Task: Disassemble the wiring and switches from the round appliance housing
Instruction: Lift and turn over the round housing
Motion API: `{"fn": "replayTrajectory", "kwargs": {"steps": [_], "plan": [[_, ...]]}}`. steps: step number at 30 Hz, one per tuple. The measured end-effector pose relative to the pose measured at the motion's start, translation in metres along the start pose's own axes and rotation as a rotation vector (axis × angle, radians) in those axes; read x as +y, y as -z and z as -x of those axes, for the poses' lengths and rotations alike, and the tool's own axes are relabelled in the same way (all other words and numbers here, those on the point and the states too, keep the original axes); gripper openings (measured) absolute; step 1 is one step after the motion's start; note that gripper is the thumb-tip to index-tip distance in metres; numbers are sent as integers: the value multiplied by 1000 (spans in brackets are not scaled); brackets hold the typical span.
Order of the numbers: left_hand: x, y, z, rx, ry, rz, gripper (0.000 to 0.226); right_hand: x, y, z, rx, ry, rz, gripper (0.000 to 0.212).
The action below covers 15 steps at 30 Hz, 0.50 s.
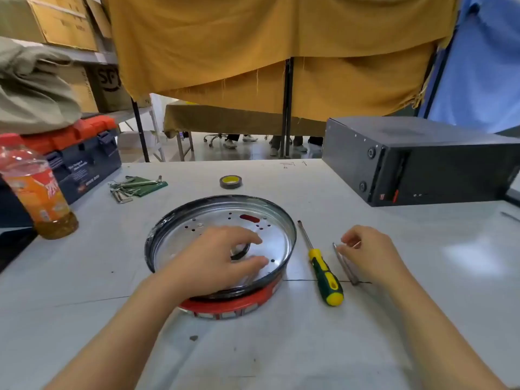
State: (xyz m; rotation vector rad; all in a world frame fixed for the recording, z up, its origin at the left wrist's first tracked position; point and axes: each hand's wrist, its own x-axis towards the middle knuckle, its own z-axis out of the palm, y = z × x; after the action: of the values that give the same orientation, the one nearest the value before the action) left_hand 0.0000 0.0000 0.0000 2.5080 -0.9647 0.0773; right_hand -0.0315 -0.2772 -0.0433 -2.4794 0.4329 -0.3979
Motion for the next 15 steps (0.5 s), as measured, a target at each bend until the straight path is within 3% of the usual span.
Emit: {"fn": "replayTrajectory", "kwargs": {"steps": [4,9,12,15], "plan": [[-4,-3,-6,-152,-4,-32,49,2,-11,4,-57,-113,150,14],[-5,-3,-5,-121,-7,9,39,-2,-16,9,-32,-107,288,19],[-2,-1,-1,-7,-21,59,37,-9,-18,12,6,-87,153,21],[-1,4,6,55,-37,74,36,-16,-16,13,72,-75,-182,13]]}}
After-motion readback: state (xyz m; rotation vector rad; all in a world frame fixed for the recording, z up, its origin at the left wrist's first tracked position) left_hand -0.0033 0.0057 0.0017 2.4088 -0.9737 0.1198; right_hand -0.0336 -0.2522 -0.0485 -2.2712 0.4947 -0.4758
